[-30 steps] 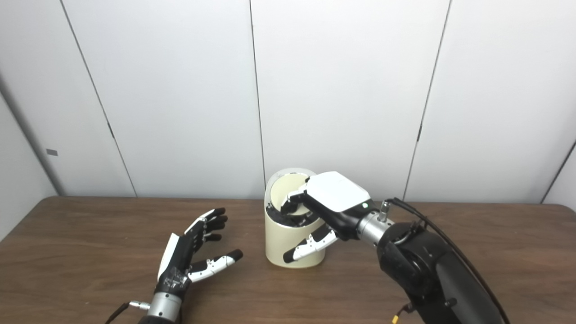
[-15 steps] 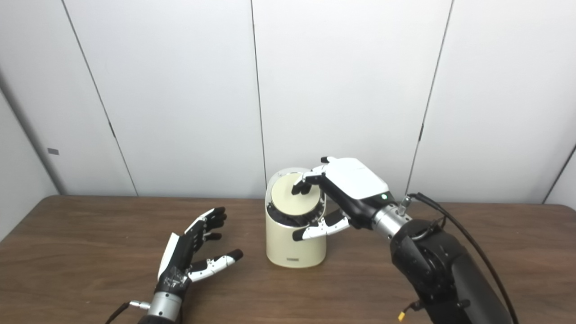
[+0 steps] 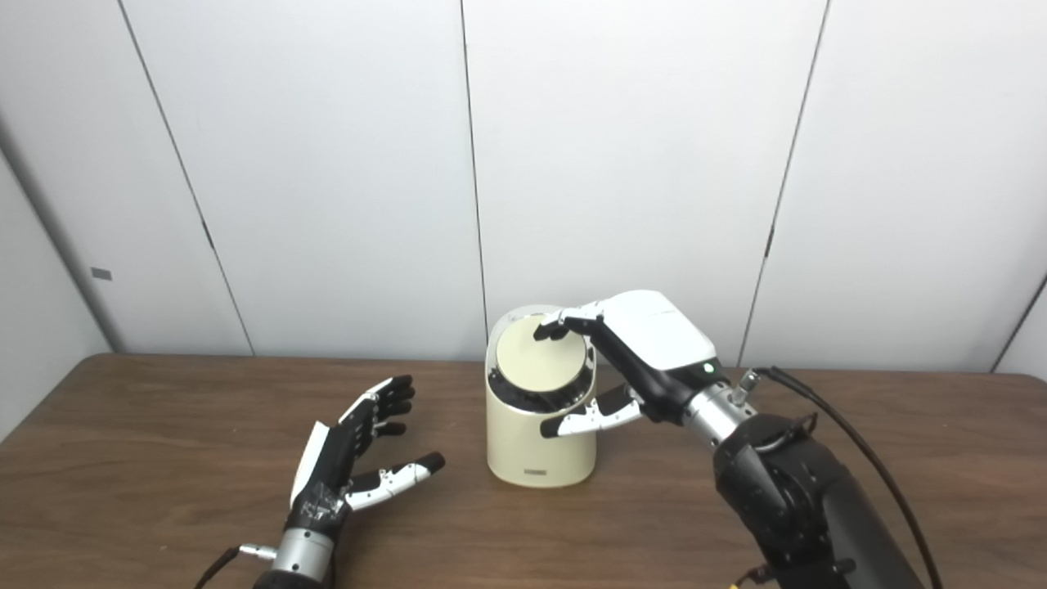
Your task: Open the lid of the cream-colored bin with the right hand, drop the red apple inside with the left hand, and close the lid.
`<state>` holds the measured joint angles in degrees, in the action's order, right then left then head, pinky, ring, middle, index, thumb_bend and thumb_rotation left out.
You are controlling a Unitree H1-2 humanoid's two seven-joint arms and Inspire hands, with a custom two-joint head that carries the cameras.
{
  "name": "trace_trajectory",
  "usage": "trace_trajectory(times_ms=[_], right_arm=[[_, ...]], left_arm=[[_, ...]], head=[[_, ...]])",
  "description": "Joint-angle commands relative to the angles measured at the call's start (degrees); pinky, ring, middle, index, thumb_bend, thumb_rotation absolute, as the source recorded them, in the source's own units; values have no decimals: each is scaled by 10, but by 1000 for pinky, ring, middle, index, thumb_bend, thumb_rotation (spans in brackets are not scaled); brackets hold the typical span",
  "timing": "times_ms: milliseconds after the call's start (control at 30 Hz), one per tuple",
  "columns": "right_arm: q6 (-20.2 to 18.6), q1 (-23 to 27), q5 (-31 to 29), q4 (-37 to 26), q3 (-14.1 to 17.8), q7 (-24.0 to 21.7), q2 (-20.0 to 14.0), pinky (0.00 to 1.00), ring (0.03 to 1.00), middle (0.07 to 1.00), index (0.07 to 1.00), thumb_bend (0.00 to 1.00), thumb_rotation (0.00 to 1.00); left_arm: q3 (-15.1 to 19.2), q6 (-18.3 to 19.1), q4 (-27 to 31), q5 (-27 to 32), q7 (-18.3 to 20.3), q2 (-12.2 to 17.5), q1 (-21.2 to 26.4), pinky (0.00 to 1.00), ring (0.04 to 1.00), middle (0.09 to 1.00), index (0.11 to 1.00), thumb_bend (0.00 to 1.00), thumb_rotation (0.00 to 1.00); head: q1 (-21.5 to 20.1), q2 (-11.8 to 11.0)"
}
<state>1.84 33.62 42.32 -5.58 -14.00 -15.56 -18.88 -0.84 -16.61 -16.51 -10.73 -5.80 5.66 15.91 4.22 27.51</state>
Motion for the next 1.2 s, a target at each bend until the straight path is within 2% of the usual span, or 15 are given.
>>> trace_trajectory(times_ms=[0, 100, 233, 500, 533, 600, 800, 1000, 1167], right_arm=[[-7, 11, -38, -1, 31, 27, 10, 673, 804, 832, 808, 683, 362], [-8, -1, -100, 19, 65, 40, 27, 643, 806, 866, 838, 681, 356], [-2, -21, -129, 32, 92, 66, 30, 613, 782, 855, 848, 675, 378], [-27, -85, -170, 29, 118, 85, 37, 684, 814, 880, 863, 682, 343], [-24, -95, -177, 28, 123, 91, 39, 685, 810, 875, 857, 683, 326], [-16, -111, -188, 31, 129, 99, 41, 695, 812, 881, 862, 690, 358], [32, -143, -214, 59, 133, 127, 47, 696, 820, 882, 876, 687, 393], [52, -162, -225, 84, 128, 151, 63, 709, 832, 894, 893, 726, 466], [67, -167, -224, 96, 124, 171, 76, 705, 822, 893, 897, 724, 474]], left_arm=[[-1, -13, -6, 1, -2, -1, 1, 752, 828, 837, 864, 787, 226], [-1, -14, -5, -1, -4, -3, 2, 729, 818, 828, 860, 792, 235], [-2, -13, -1, -7, -8, -4, 3, 726, 807, 821, 855, 791, 235], [0, -11, 6, 0, -4, -6, 5, 712, 798, 824, 854, 793, 232], [0, -11, 6, -1, -4, -5, 5, 715, 799, 824, 855, 797, 243], [1, -15, 4, 2, -3, -4, 6, 721, 802, 824, 855, 801, 252], [3, -12, 10, 6, 1, -1, 3, 737, 816, 827, 861, 801, 252], [4, -9, 19, 12, 6, 2, -1, 743, 822, 830, 862, 802, 247], [7, -8, 28, 14, 8, 4, -6, 725, 811, 825, 857, 811, 251]], head=[[1, 1], [1, 1], [1, -1], [-1, -5], [-2, -5], [-3, -6], [-11, -6], [-16, -7], [-16, -6]])
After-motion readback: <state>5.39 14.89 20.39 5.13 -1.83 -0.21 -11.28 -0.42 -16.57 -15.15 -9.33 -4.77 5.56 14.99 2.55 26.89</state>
